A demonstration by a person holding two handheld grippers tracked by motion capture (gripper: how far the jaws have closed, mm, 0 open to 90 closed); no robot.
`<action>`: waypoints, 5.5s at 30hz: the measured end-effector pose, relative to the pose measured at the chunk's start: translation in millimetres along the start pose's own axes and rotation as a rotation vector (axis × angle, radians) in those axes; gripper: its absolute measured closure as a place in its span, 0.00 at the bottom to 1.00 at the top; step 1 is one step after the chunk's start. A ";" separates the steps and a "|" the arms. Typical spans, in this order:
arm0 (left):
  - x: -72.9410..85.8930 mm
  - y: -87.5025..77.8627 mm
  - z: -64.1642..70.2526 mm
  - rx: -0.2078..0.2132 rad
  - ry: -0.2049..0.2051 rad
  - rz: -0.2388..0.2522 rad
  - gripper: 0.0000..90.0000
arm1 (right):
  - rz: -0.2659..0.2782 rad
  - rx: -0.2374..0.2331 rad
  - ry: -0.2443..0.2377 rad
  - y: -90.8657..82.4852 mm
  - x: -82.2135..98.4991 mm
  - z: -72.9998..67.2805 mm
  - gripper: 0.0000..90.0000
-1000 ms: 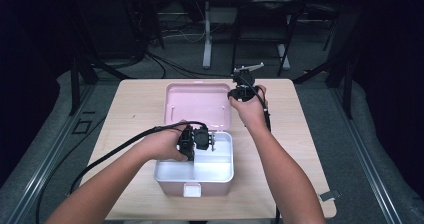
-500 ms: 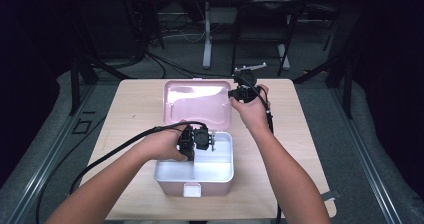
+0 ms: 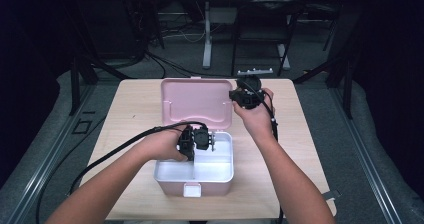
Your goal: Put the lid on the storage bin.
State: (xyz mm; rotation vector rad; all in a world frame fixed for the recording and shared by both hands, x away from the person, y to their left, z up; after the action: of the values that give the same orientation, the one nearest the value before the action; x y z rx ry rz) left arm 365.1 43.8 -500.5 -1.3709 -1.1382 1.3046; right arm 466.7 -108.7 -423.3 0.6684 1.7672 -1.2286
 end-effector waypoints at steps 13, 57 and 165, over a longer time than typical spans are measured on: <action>2.8 -1.7 3.3 -0.089 0.036 0.023 0.92 | 0.061 -0.016 -0.040 -18.2 1.8 -7.8 0.96; 84.9 -62.6 -28.0 -0.295 -0.532 0.673 0.70 | 0.063 -0.033 -0.037 -23.3 3.3 -8.3 0.96; 111.3 -122.1 -41.2 -0.563 -0.684 1.044 0.79 | 0.169 -0.169 -0.083 -71.4 8.4 -28.4 0.80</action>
State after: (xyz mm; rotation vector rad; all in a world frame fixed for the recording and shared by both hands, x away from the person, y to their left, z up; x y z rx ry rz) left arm 404.2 173.8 -397.7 -2.1687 -1.3278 2.4559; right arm 395.6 -109.3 -393.2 0.6441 1.6871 -0.9674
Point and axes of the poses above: each handheld gripper's, and its own axes: y roughly forward along the jaws, x roughly out of its underside, z roughly to its right, the point moved 6 cm from there along y, roughly forward along the jaws, and after that the axes turned 9 degrees about z, right-handed, at the moved point
